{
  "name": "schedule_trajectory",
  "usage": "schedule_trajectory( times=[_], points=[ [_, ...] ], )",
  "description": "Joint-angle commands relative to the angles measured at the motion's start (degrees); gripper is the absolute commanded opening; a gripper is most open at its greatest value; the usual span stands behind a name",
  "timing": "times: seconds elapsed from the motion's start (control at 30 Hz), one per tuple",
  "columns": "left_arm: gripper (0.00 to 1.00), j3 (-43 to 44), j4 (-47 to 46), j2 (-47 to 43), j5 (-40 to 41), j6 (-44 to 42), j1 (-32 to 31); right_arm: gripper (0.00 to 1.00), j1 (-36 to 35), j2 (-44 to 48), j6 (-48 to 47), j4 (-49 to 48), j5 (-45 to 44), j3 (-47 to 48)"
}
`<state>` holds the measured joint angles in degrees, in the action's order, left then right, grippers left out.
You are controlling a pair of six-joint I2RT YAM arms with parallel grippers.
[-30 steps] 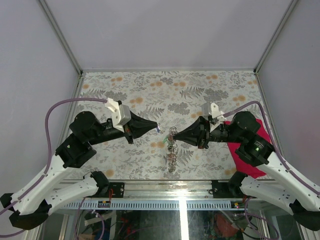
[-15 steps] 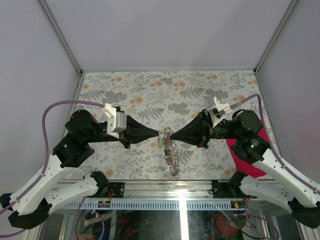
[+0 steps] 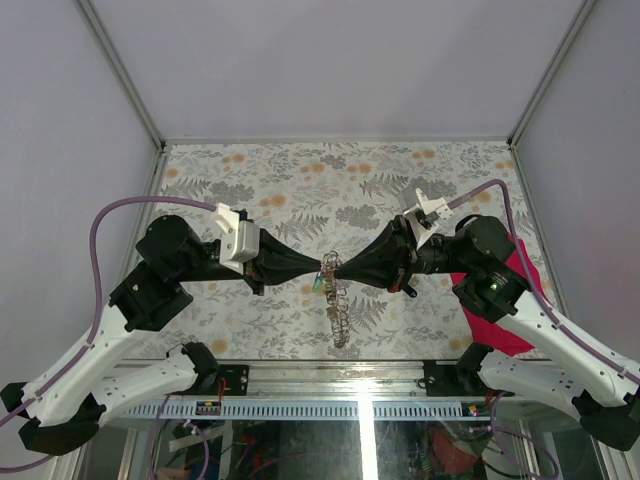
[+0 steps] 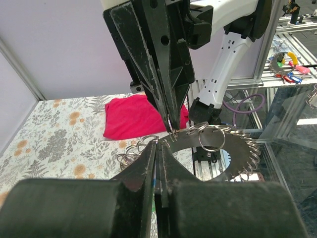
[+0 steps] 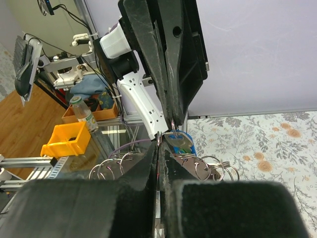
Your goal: Put the keys on the keyring
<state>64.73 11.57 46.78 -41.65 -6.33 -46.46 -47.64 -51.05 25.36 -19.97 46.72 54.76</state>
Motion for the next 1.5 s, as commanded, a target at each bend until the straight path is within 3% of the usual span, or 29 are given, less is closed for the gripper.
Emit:
schedule_trajectory(
  times=[0.0,1.47],
  points=[
    [0.00,2.1,-1.0,-0.2,-0.9,-0.6,0.3,0.00,-0.2,0.1,0.5,-3.8,0.1,1.7],
    [0.00,2.6,0.0,0.8,-3.8,-1.2,0.3,0.00,-0.1,0.6,-0.2,0.8,-6.7,2.4]
  ],
)
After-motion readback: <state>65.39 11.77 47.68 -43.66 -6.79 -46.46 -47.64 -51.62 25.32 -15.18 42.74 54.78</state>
